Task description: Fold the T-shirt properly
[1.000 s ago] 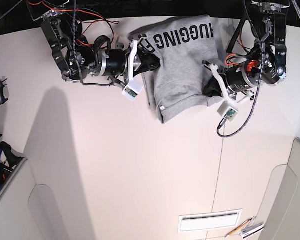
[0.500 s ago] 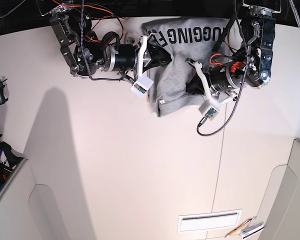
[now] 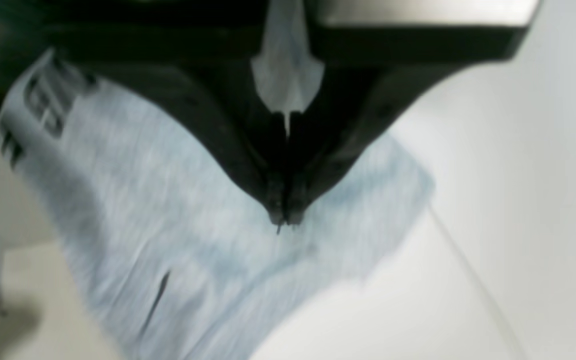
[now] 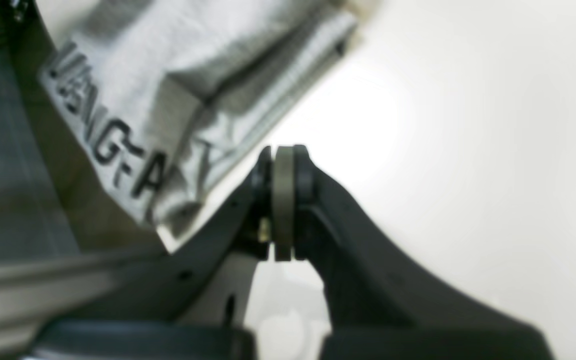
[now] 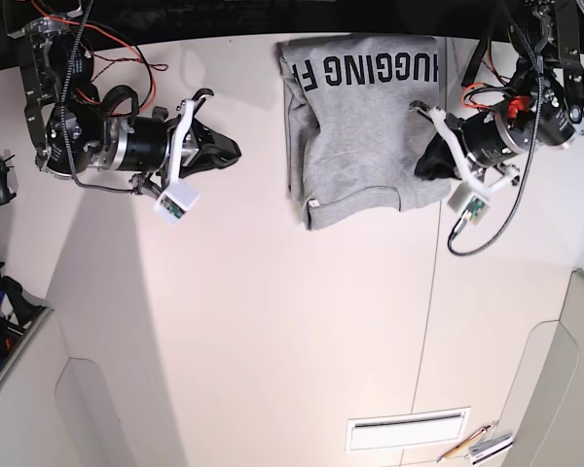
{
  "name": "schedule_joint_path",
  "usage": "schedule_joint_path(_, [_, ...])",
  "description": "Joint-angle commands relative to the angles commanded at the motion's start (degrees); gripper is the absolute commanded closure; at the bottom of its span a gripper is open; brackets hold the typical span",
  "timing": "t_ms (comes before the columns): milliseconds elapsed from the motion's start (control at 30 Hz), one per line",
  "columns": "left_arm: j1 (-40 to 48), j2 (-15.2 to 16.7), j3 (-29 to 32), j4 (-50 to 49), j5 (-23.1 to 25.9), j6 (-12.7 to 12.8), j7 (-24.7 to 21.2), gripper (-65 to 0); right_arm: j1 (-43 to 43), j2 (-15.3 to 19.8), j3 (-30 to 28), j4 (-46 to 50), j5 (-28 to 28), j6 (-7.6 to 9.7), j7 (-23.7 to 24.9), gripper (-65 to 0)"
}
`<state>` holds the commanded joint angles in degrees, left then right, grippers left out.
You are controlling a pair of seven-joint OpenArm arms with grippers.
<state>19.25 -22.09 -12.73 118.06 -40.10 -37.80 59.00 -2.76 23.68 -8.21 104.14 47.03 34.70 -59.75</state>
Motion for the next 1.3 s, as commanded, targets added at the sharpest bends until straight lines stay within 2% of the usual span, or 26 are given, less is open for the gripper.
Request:
schedule_joint_path(33, [1.81,0.0,-2.05,1.01,-1.16,-0.96,0.48,0.0,-0.09,1.31,0.0,0.0,0.87,0.0,-0.5,0.0])
schedule_joint_path(133, [7.52,0.0,-7.65,3.87,-4.76,-1.03,1.7,0.0,-0.9,5.27,0.0,0.0,2.49,0.02,-0.55,0.0])
schedule_joint_path(267, [15.26,0.0,-11.72,4.61,-5.97,-1.07,3.06,0.0,-3.23,7.76,0.0,0.0,4.46,0.07,-1.88,0.0])
schedule_joint_path(367, [20.87,0.07,-11.72,4.61,-6.27,-1.44,4.15,0.0,-6.08,8.83,0.0,0.0,4.92,0.09,-2.25,0.0])
schedule_joint_path(433, [25.38,0.04,-11.72,4.61,-6.21,-0.7,5.9,0.0,-8.59,10.34,0.0,0.0,4.94,0.09,-2.45,0.0])
schedule_joint_path(633, [37.68,0.31,-11.72,4.61,-5.75,-0.5,5.97,0.0,-16.26,15.56,-0.07,0.0,5.75,0.09,-2.43,0.0])
schedule_joint_path(967, [53.4,0.28,-11.58,3.17,-3.82,-0.15,6.25,0.0,-29.57,21.27,-0.17,-0.11,5.62,0.11,-2.49,0.0])
schedule_joint_path(1067, [53.59,0.15,-10.93,-3.45,0.22,-0.15,2.08,0.0,-32.41,21.42,-0.28,-0.11,5.25,0.11,-3.72,0.0])
schedule_joint_path(1133, [53.2,-0.35,-8.57,-10.58,4.72,-0.17,-3.74,0.0,-33.2,22.25,-1.36,-0.28,5.29,0.11,-4.46,0.0])
schedule_joint_path(1233, [49.29,-2.54,-0.24,-22.08,14.6,-0.35,-8.04,0.0,-33.11,24.76,-6.64,-1.25,5.22,0.09,-4.7,0.0])
schedule_joint_path(1300, [45.29,-3.87,6.56,-30.62,18.73,-0.35,-10.82,0.0,-33.11,25.51,-11.87,-2.12,3.8,0.09,-4.5,0.0])
